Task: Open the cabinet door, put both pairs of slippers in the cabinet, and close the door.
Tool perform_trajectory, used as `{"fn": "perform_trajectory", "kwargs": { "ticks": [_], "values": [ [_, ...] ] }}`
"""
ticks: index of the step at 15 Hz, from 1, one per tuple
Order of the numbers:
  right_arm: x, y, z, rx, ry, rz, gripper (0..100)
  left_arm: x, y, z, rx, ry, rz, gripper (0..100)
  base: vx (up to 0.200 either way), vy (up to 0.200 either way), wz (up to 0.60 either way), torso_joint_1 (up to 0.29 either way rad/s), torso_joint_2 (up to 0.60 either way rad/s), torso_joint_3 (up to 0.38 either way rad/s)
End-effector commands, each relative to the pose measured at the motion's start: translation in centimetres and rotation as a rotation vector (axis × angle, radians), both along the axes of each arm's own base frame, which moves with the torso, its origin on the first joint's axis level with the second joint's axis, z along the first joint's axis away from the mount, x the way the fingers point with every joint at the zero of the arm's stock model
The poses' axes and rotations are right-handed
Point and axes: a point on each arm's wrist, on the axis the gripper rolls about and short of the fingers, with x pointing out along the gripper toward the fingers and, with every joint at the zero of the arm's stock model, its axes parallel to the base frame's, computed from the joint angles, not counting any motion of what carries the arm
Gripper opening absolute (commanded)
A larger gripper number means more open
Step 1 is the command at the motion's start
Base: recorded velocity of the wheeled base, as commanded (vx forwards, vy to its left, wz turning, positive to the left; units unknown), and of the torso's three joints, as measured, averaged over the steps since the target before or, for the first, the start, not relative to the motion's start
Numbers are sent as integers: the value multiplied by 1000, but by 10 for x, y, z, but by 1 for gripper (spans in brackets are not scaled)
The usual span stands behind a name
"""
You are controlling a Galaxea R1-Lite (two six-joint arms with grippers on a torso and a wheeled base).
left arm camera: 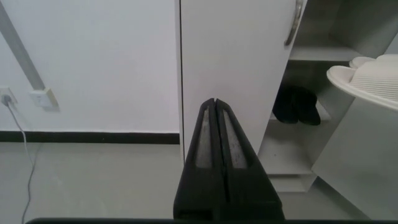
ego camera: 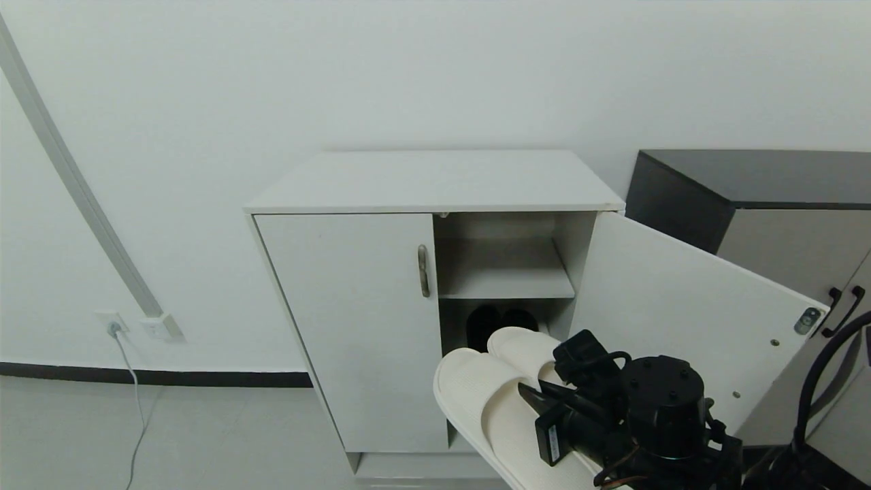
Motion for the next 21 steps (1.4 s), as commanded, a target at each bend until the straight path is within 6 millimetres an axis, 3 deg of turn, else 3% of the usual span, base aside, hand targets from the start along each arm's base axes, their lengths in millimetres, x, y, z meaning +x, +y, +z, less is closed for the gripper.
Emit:
{"fn": "perform_trajectory", "kwargs": {
  "ticks": [1,14,21],
  "values": [
    [-1,0,0,-1,0,1,0,0,0,0,0,1,0,0,0,0,0,-149,476,320],
    [-1,-1,-1,-4,4,1,0,0,0,0,0,1,0,0,0,0,0,-85,441,351],
    [-1,-1,-2,-5,5,1,0,0,0,0,0,1,1,0,0,0,0,0,0,0]
  ]
}}
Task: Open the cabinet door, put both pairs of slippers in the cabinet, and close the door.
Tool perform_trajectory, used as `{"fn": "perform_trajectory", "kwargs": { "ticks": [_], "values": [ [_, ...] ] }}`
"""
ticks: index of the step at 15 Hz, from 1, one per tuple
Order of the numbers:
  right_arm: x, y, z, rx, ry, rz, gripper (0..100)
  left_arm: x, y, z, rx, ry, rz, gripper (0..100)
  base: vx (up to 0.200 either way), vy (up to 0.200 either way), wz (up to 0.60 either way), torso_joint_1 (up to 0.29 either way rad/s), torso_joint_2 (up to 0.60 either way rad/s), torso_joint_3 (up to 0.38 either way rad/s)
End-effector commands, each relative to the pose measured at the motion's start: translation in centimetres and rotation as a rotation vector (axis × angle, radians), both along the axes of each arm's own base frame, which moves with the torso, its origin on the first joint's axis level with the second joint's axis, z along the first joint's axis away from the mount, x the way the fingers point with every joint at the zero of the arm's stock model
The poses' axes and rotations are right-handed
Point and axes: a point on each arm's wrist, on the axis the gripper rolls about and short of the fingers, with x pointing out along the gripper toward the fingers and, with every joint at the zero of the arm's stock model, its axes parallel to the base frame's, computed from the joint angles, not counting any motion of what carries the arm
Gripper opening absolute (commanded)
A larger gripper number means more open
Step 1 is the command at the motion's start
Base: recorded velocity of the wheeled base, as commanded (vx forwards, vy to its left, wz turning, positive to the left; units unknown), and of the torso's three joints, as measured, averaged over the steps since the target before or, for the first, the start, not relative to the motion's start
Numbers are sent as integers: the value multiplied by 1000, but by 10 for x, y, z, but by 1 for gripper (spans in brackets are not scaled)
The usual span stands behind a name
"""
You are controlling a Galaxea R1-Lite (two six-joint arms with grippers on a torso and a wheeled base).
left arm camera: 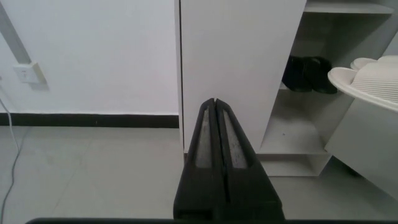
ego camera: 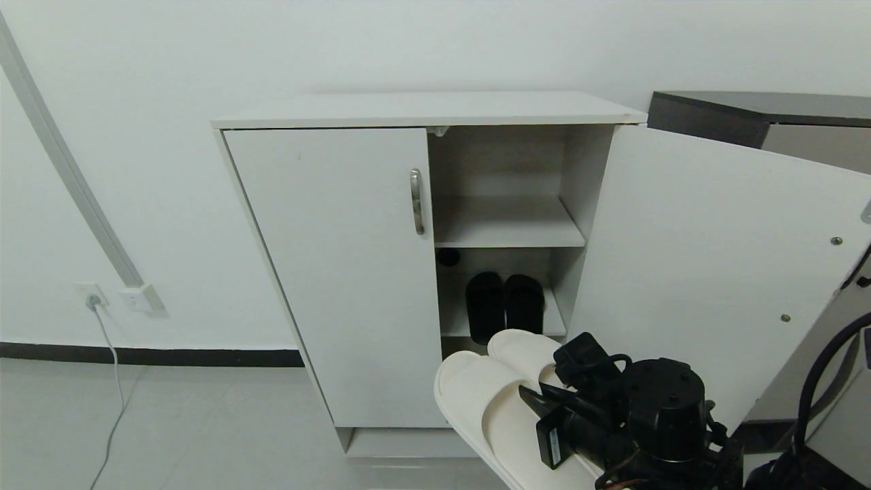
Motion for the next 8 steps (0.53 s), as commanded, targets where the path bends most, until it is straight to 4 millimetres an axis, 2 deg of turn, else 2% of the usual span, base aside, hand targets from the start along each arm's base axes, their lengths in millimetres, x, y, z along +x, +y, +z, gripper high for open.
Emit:
{"fn": "perform_trajectory", "kwargs": {
  "ticks": [1,7,8],
  "values": [
    [0,0,0,0,0,2,0,0,0,0,0,1,1,0,0,0,0,0,0,0],
    [0,0,-1,-5,2,-1,0,0,0,0,0,1,1,0,0,0,0,-3,83,48],
    [0,-1,-1,-9,-1,2,0,0,0,0,0,1,0,0,0,0,-600,-2,32,41]
  ]
}}
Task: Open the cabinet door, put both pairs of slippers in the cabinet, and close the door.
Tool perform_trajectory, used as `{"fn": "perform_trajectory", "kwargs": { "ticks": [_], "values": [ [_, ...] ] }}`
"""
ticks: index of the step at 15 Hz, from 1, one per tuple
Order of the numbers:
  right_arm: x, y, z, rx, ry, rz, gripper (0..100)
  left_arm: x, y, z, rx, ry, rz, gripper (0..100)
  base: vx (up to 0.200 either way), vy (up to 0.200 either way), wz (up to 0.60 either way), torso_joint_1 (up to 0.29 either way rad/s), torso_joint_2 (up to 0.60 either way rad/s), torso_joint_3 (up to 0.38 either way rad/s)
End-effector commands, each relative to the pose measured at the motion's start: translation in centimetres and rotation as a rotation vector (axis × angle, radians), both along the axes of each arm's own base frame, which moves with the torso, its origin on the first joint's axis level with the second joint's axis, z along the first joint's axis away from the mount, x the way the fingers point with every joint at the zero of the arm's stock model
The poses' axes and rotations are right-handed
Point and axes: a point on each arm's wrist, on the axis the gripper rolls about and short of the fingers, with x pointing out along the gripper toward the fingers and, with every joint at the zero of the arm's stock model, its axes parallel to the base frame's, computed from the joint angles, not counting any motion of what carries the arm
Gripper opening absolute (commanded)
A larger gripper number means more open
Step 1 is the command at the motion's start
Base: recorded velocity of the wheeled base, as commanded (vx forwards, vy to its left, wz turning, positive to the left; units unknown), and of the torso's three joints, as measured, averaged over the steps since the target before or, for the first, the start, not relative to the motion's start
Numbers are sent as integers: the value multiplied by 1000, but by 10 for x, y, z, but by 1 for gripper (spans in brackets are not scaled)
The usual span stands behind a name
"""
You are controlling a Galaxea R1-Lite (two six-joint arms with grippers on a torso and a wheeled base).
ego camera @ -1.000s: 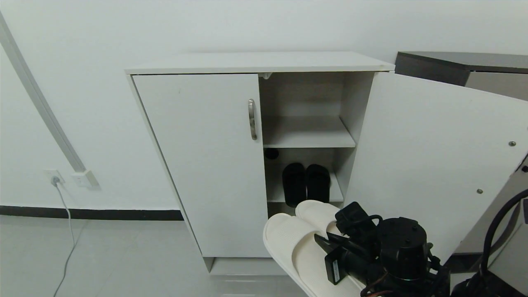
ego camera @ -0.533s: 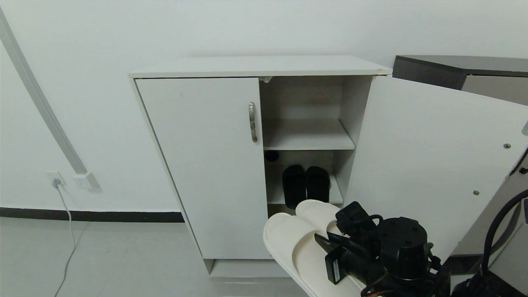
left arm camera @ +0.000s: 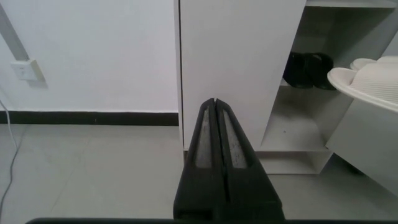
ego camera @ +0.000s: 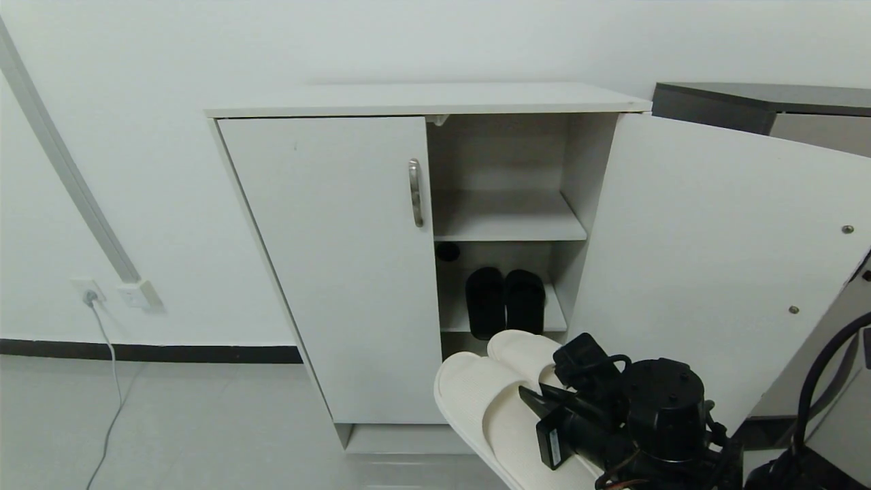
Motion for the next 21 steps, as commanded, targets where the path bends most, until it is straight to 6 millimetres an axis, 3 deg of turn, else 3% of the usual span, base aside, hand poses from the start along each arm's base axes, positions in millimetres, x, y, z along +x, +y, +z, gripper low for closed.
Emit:
{"fn": "perform_trajectory", "kwargs": {
  "ticks": [1,9,11,13,16,21],
  "values": [
    [-1,0,0,-3,0,1,0,0,0,0,-1,1,0,0,0,0,-600,2,2,7],
    [8,11,-4,57,-69,6,0,0,0,0,-1,1,0,0,0,0,0,0,0,0],
    [27,37,1,61,-146,-156,0,0,0,0,1,1,0,0,0,0,0,0,0,0],
    [30,56,4,30,-113,-232,0,0,0,0,1,1,0,0,0,0,0,0,0,0],
    [34,74,25,41,-44,-380,0,0,0,0,1,1,0,0,0,0,0,0,0,0],
    [30,78,98,6,32,-490,0,0,0,0,-1,1,0,0,0,0,0,0,0,0]
  ]
}}
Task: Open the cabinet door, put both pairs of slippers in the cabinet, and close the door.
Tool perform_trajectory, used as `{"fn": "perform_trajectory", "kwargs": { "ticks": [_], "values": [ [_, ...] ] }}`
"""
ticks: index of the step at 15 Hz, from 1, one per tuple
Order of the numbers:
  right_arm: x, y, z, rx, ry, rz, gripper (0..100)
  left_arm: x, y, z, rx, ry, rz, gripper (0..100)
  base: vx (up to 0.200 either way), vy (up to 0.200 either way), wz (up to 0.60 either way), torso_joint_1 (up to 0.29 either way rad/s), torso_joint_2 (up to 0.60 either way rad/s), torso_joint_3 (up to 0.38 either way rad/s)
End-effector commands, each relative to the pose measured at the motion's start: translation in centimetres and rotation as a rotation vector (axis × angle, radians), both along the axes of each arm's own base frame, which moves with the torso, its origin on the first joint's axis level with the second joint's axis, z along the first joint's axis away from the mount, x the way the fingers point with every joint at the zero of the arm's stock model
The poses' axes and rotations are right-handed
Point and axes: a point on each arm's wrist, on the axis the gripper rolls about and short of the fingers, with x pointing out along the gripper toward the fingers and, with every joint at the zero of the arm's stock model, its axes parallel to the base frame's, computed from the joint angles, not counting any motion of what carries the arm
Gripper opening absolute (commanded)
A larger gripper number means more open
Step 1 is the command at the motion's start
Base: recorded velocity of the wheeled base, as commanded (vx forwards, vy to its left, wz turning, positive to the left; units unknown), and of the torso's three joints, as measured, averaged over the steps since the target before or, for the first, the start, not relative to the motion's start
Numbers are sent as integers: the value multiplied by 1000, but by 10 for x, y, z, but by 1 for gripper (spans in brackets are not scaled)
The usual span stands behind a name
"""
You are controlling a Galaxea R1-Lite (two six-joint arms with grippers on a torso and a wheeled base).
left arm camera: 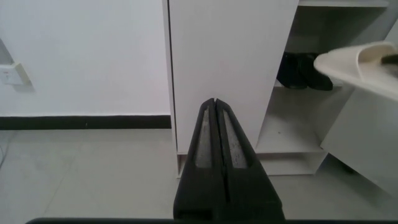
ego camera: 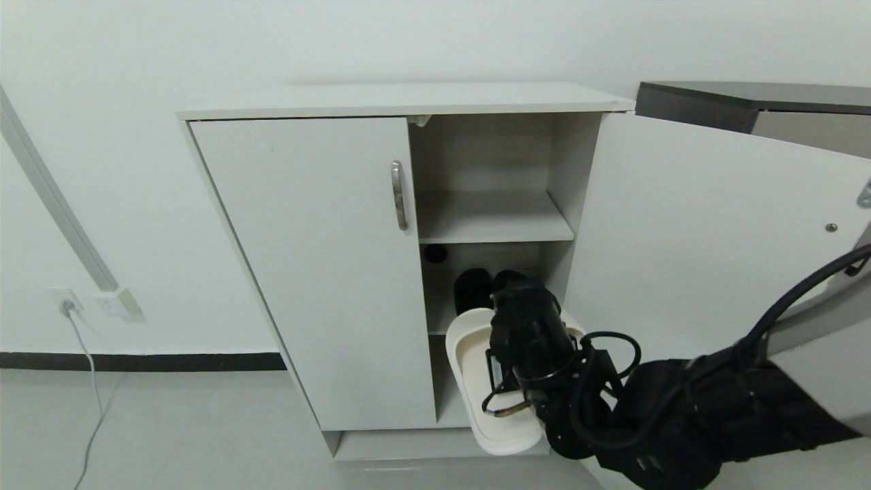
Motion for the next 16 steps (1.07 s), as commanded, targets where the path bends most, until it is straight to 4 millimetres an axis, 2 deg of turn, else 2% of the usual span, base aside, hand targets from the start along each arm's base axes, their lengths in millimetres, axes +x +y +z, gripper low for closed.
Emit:
{"fn": "perform_trajectory", "kwargs": {
  "ticks": [1,3,7,16],
  "values": [
    [-3,3,57,100,-87,-37,0,0,0,0,0,1,0,0,0,0,0,0,0,0],
    [0,8,81,130,-143,-57,0,0,0,0,0,1,1,0,0,0,0,0,0,0],
    [5,12,96,133,-189,-62,0,0,0,0,-2,1,1,0,0,0,0,0,0,0],
    [10,17,78,97,-159,-65,0,0,0,0,0,1,1,0,0,0,0,0,0,0]
  ]
}}
